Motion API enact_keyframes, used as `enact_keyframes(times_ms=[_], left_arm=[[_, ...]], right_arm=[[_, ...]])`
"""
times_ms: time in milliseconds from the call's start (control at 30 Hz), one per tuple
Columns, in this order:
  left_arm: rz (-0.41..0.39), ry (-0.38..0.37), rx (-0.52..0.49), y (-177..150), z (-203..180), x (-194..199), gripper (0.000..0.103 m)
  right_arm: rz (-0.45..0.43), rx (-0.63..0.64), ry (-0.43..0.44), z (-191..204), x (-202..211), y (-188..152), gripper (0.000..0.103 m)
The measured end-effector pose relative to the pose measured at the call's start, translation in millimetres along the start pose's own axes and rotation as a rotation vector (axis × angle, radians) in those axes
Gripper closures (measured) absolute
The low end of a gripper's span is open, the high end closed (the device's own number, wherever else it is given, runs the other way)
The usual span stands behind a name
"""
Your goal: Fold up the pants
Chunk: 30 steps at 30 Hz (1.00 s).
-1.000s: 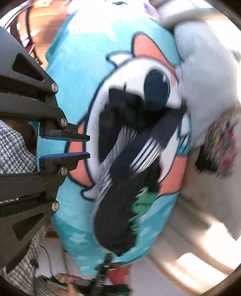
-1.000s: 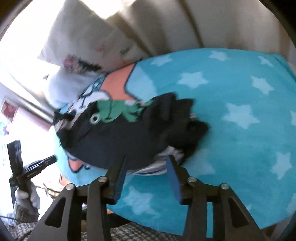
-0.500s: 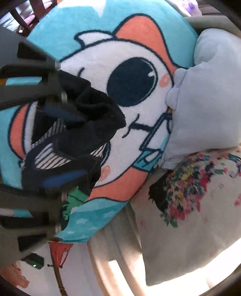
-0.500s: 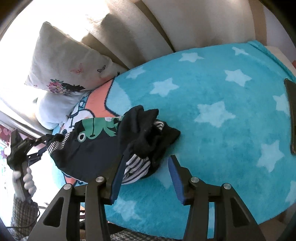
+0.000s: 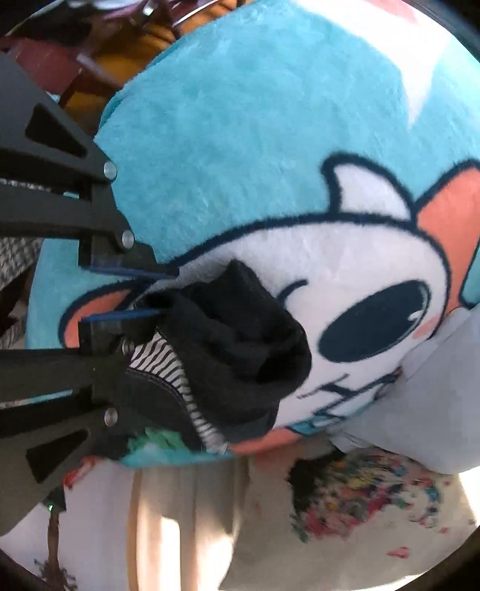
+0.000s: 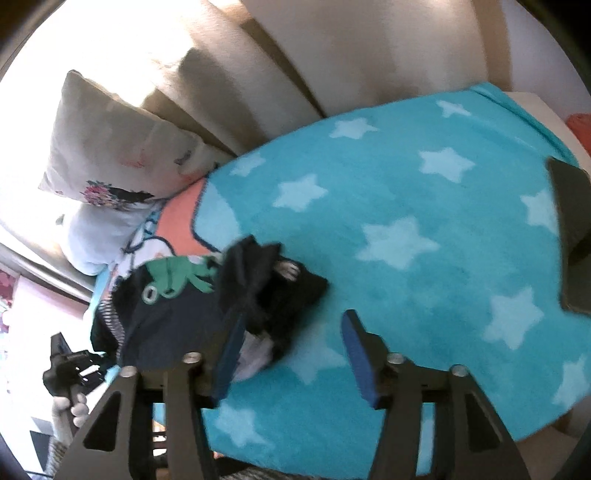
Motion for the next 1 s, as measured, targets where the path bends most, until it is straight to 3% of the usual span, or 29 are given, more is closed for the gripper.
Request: enact_keyframes(times_ms=[33,133,300,500,533,567,600,667,833,1000], left_arm=[[-0.014,0.002,-0.01,-1,1,5,0.078],[-0.061,0.01,-0.044,-3,2,25,0.076],[-0.129,-0.013,-0.043,-4,10,57,0.072],[-0.169,-0.044,-0.126,-8,-24,79,0.068],[-0.171,-0.036,-0.161,-10,-35,79,0.067],[-0.173,-0.027,-0.189,-10,-43,78,0.065],[-0.179,-0.006,-0.232,-12,-56,75,0.064],[-0.179,0.032,-0.29,-13,-73,67,0.063],[-0.159,0.093,-0.4,-14,-108,42,0.063],[-0.125,0.096,-0.454,-9,-132,11,0.062]], right_arm=[[-0.002,0.004,0.017,5,-3,4,0.032],[0.006,0.006,0.051,14,-13,13,0.028],[0.044,0.027,0.021,17,-42,23,0.025],[0.082,0.032,0.084,22,-78,26,0.024],[0.089,0.046,0.092,27,-80,25,0.026],[0.101,0.046,0.109,30,-83,24,0.043],[0.137,0.031,0.152,31,-88,23,0.079],[0.166,0.001,0.178,30,-93,21,0.082],[0.095,-0.047,0.151,20,-71,24,0.085],[0.047,-0.07,0.129,-1,-45,32,0.085]])
Point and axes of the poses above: each gripper's, at about its wrist camera, not at the fingertips, and x roughly against the way its jaws point, z to its left, y to its top, the point moved 3 cm from there along -x, roughly the way its jaws point, and after that the axes turned 7 degrees about z, right-handed, at the moved point
